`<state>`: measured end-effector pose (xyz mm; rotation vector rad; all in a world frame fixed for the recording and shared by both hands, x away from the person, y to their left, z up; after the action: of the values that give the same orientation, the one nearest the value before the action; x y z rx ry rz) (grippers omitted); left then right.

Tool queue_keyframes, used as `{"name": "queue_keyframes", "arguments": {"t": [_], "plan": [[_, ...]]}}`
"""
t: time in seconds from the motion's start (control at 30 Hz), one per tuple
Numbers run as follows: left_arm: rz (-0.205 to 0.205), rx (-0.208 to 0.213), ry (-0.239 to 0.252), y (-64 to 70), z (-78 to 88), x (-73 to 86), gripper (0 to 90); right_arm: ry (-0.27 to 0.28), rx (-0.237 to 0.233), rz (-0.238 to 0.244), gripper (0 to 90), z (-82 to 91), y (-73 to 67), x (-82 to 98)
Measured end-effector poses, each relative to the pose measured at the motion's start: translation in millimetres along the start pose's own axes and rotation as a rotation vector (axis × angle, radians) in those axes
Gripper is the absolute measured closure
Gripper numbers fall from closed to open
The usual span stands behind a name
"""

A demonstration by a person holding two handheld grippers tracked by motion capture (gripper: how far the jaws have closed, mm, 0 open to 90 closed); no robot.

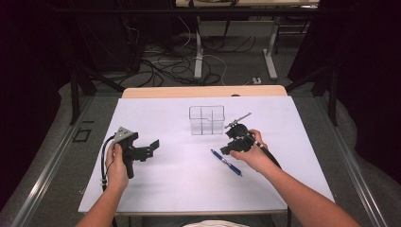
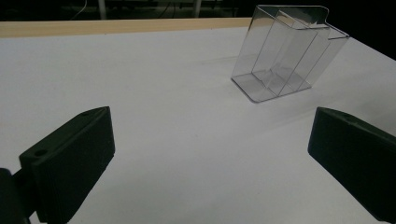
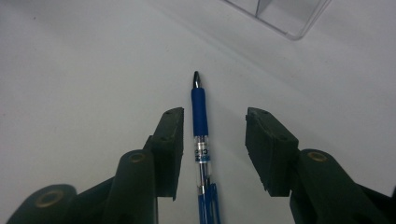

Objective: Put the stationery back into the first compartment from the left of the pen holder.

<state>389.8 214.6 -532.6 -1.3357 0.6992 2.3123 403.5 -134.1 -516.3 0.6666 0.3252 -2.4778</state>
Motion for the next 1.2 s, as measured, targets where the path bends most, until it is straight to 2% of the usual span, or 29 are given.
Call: {"name": "queue_keyframes", "arguments": {"t": [0.1, 0.13, 0.17, 0.23, 0.27, 0.3, 0.4, 0.43, 0.47, 0.5, 0.53, 0.57, 0.6, 0.67, 0.7, 0.73, 0.77, 0.83, 0.87, 0.9, 1.07, 1.2], "plan": [[-0.001, 0.001, 0.001, 0.2, -0.4, 0.0, 0.4, -0.031, -0.007, 0.009, 56.3, -3.8, -1.4, -2.0], [-0.001, 0.002, 0.001, 0.3, -0.4, 0.0, 0.4, -0.068, 0.002, 0.028, 56.3, -2.2, -0.4, -2.3], [-0.001, 0.002, 0.001, 0.2, -0.5, 0.1, 0.4, -0.097, -0.001, 0.017, 56.3, -2.4, -2.2, -2.7], [0.000, 0.002, 0.001, 0.1, -0.7, 0.2, 0.4, -0.098, -0.002, 0.027, 56.2, -3.9, -2.1, -3.9], [0.000, 0.003, 0.002, 0.1, -0.9, 0.3, 0.3, -0.093, -0.010, 0.015, 56.2, -6.3, -3.5, -4.3], [0.000, 0.002, 0.001, 0.0, -1.0, 0.3, 0.4, -0.162, 0.012, 0.029, 56.2, -4.2, -2.7, -6.4], [0.002, 0.002, 0.001, -0.4, -0.6, 0.1, 0.4, -0.147, 0.003, 0.012, 56.2, -8.7, -3.3, -7.6], [0.002, 0.002, 0.000, -0.5, -0.4, 0.1, 0.4, -0.090, 0.002, -0.001, 56.2, -14.4, -3.5, -7.8], [0.000, 0.002, -0.001, -0.7, -0.4, 0.2, 0.4, -0.100, 0.004, -0.004, 56.2, -15.9, -3.5, -8.5], [-0.001, 0.002, -0.002, -0.9, -0.5, 0.2, 0.4, -0.148, 0.000, -0.036, 56.1, -14.6, -6.2, -10.0], [-0.001, 0.001, -0.003, -0.9, -0.7, 0.4, 0.4, -0.272, 0.054, 0.011, 56.2, -9.0, -2.0, -11.4], [-0.002, 0.001, -0.007, -1.0, -0.6, 0.4, 0.4, -0.292, 0.061, 0.014, 56.2, -9.7, -2.1, -13.9], [-0.002, 0.002, -0.006, -0.9, -0.9, 0.5, 0.4, -0.292, 0.061, 0.014, 56.2, -9.7, -2.1, -13.9], [0.001, 0.004, -0.006, -0.3, -1.3, 0.7, 0.4, -0.225, 0.048, -0.004, 57.3, -16.1, -3.6, -14.7], [0.000, 0.005, -0.007, -0.3, -1.3, 0.7, 0.4, -0.282, 0.061, 0.004, 57.8, -13.1, -3.8, -16.4], [-0.002, 0.008, -0.013, -0.4, -0.8, 0.6, 0.4, -0.172, 0.035, -0.028, 58.4, -20.7, -5.8, -15.6], [-0.001, 0.009, -0.012, -0.3, -0.9, 0.5, 0.4, -0.139, 0.022, -0.022, 58.9, -23.2, -5.9, -16.9], [-0.001, 0.008, -0.012, -0.4, -1.0, 0.6, 0.4, -0.272, 0.053, 0.018, 61.2, -16.1, -4.0, -19.1], [-0.002, 0.008, -0.014, -0.4, -1.0, 0.8, 0.4, -0.296, 0.054, 0.027, 62.1, -15.6, -3.9, -19.9], [-0.004, 0.008, -0.016, -0.5, -1.0, 0.9, 0.4, -0.298, 0.066, 0.026, 62.6, -16.8, -4.0, -20.0], [-0.003, 0.009, -0.019, 0.0, -1.7, 1.3, 0.4, -0.309, 0.061, 0.027, 65.7, -22.0, -4.5, -19.9], [-0.008, 0.009, -0.027, -0.6, -1.7, 1.8, 0.4, -0.321, 0.036, 0.016, 67.8, -27.6, -5.2, -19.8]]}}
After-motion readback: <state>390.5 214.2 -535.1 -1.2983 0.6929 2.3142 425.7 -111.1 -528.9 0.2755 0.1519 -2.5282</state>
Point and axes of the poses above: each handheld gripper's, and its own axes: z roughly backward along the jaws, x roughly out of its underside, y roughly to its right, the point moved 3 cm from there along -z, roughly forward along the jaws, and after that the axes turned 5 degrees about x, right-handed, at the moved point
